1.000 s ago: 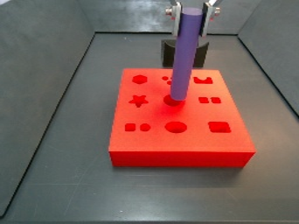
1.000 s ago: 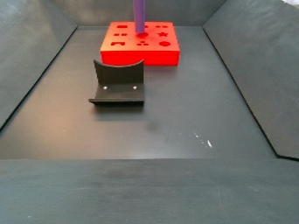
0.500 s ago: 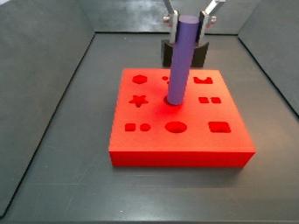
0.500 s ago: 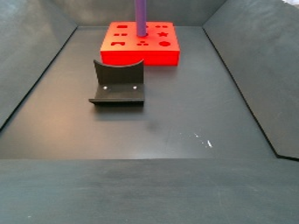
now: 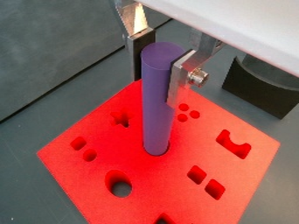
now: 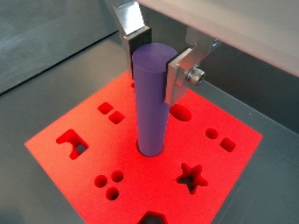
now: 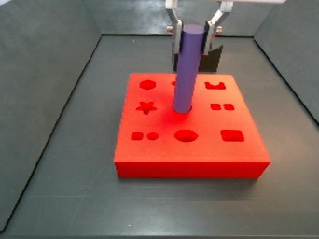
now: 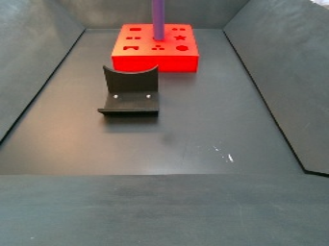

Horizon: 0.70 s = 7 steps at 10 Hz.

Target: Insert the round object.

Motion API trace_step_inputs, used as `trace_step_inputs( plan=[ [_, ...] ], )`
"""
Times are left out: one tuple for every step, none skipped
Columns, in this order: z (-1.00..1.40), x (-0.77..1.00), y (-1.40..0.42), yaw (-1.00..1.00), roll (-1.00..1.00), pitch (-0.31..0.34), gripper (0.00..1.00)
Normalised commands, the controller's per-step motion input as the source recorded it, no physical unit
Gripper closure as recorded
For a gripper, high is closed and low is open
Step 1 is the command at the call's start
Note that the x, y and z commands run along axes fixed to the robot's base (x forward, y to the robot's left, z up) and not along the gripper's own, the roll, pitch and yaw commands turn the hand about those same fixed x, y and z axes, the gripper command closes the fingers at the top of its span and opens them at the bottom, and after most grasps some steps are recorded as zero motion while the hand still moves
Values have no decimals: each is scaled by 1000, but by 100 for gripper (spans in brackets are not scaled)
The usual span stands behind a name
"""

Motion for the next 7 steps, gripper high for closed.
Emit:
trace_step_inputs(
  plan=[
    [-349,0,-3,-29,6,-87,100],
    [-440,54,-29,-29,50,-46,100],
    [-469,66,-71,-20,101,-11,100],
    [-491,43,-80,-14,124,-3,100],
    [-494,9,-66,-17,143,0,100],
    [-483,0,-49,-14,146,0,100],
    [-460,0,-14,-14,110,0,100]
  ],
)
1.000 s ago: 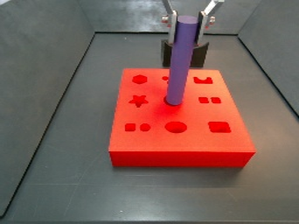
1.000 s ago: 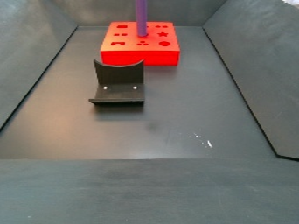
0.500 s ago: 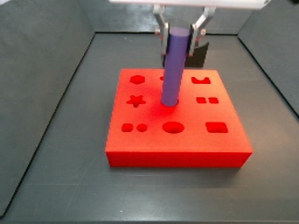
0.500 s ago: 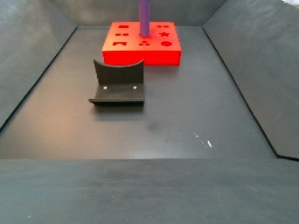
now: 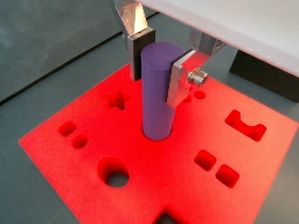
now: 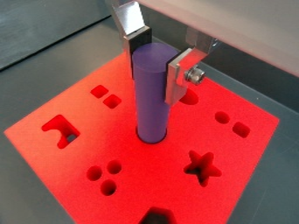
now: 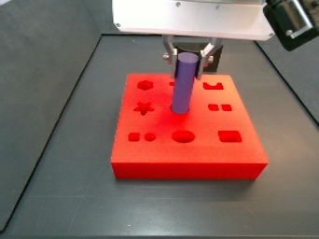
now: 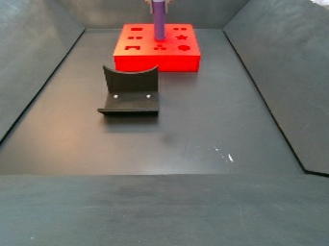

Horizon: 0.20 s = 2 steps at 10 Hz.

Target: Insert the round object.

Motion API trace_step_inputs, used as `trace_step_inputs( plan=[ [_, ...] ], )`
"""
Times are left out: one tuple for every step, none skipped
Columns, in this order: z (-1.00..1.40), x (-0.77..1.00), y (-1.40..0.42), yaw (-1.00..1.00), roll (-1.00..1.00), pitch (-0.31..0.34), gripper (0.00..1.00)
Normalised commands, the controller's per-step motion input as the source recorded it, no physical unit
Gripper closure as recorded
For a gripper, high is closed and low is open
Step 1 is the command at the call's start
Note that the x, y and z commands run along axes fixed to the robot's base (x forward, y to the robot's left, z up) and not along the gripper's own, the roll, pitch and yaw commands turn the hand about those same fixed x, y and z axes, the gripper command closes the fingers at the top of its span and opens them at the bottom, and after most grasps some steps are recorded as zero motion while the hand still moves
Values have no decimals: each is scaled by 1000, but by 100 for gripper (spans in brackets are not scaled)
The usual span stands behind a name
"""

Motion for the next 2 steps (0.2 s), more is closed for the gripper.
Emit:
trace_step_inputs(
  plan=[
    [-440,0,0,-14,99,-9,100],
    [0,0,0,0,0,0,100]
  ],
)
